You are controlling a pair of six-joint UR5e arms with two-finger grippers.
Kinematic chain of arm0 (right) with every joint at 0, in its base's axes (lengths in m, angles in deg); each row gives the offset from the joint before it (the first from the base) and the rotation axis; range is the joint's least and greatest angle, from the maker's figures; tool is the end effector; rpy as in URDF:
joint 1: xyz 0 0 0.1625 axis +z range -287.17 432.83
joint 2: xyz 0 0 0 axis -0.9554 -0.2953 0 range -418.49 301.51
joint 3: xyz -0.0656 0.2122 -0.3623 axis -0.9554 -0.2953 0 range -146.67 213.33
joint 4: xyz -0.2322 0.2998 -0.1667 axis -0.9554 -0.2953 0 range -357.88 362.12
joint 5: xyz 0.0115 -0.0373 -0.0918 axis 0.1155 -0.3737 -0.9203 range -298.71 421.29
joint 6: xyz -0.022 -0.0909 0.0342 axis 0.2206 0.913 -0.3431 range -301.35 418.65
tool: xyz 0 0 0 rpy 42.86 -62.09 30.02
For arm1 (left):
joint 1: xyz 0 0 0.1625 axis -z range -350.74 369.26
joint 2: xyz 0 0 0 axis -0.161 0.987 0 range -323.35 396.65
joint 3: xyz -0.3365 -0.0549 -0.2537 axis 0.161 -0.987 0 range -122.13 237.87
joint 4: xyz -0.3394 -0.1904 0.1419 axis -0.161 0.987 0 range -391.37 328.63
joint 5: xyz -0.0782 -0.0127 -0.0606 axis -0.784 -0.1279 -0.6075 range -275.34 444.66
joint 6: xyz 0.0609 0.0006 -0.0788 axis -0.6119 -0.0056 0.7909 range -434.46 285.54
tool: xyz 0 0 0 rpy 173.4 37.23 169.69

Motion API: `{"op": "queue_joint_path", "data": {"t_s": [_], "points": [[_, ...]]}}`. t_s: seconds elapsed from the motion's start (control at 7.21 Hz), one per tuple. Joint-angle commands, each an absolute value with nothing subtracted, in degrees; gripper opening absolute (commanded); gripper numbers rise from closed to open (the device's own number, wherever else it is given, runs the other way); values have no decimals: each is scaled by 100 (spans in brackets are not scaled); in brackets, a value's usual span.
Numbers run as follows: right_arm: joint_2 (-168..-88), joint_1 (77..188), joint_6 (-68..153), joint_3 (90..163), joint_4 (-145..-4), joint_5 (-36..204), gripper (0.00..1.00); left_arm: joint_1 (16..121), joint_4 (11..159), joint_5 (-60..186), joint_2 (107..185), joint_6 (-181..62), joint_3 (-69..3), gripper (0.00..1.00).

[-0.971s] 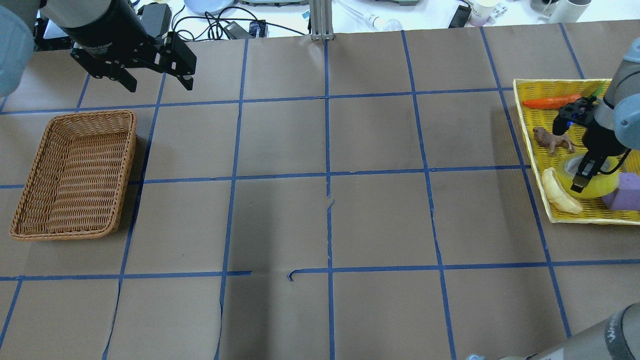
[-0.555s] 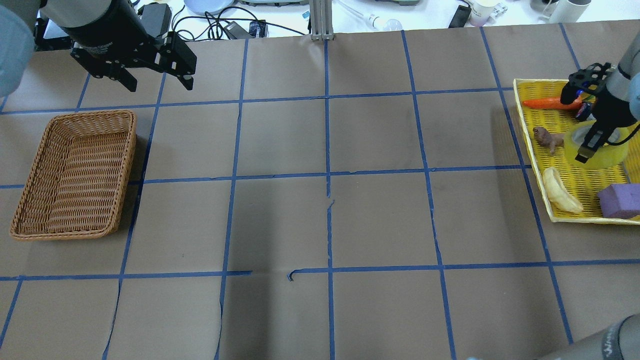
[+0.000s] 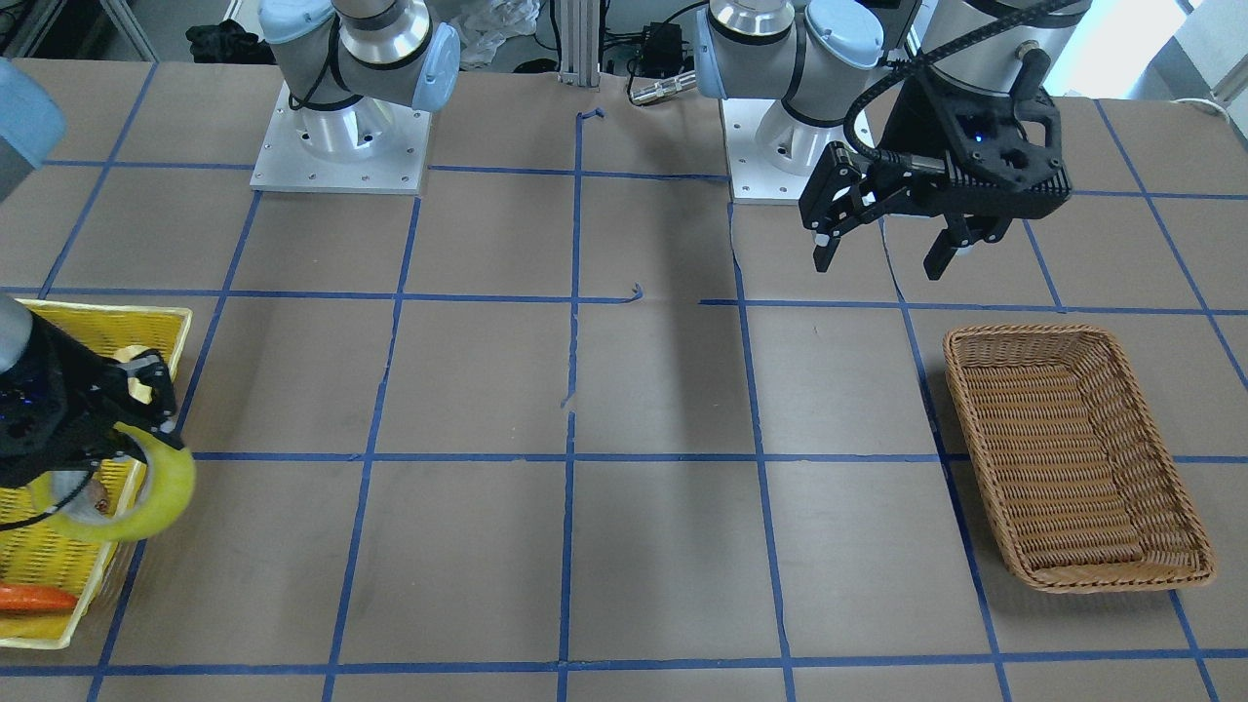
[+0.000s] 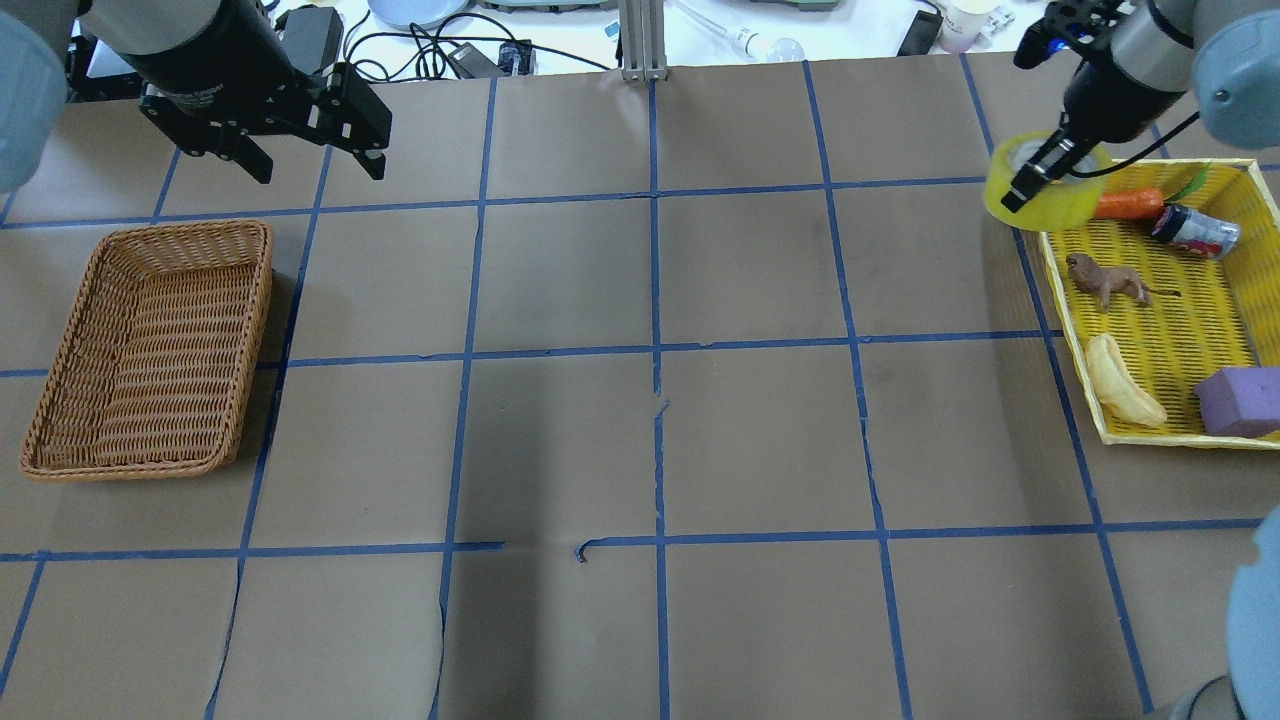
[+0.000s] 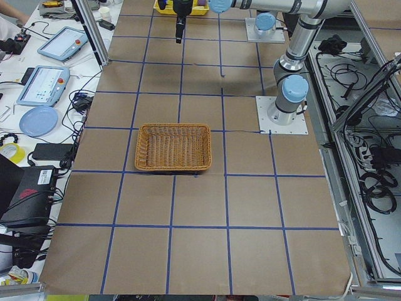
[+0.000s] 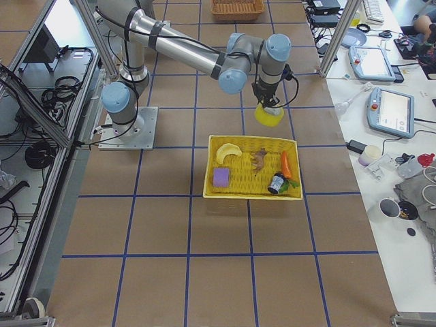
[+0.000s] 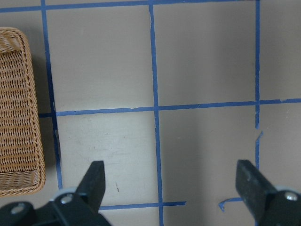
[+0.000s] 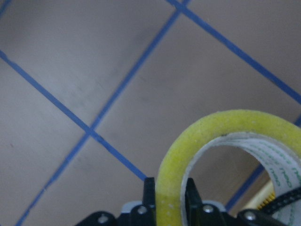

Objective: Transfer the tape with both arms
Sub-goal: 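Grasp the tape roll rim with the right gripper and lift it, then carry the tape roll with the right gripper to the table center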

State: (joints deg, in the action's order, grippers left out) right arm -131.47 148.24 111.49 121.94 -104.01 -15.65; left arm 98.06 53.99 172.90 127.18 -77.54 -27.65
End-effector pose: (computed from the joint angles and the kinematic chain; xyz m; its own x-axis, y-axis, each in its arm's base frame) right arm -0.0009 -0.6225 0.3671 -0.7704 -0.6243 -0.1294 -0.5997 0.7784 -0.1855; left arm -0.1256 -0.5115 0.5310 -0.9991 0.0368 0.0224 0.0330 0.9880 -0.1509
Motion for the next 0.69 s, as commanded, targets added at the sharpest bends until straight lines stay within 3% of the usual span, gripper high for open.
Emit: {"op": "queue_joint_path", "data": {"t_s": [0.0, 0.28, 0.55], "points": [[-12951, 15986, 9451, 12184, -11270, -1114, 0, 9803, 5406, 17291, 12718, -7754, -2765, 100], [-12390, 16867, 8033, 12184, -12691, -1052, 0, 9795, 5397, 17291, 12718, -7754, -2765, 100], [-12107, 17440, 7483, 12202, -13119, -1165, 0, 9795, 5397, 17282, 12718, -7754, -2765, 100]]}}
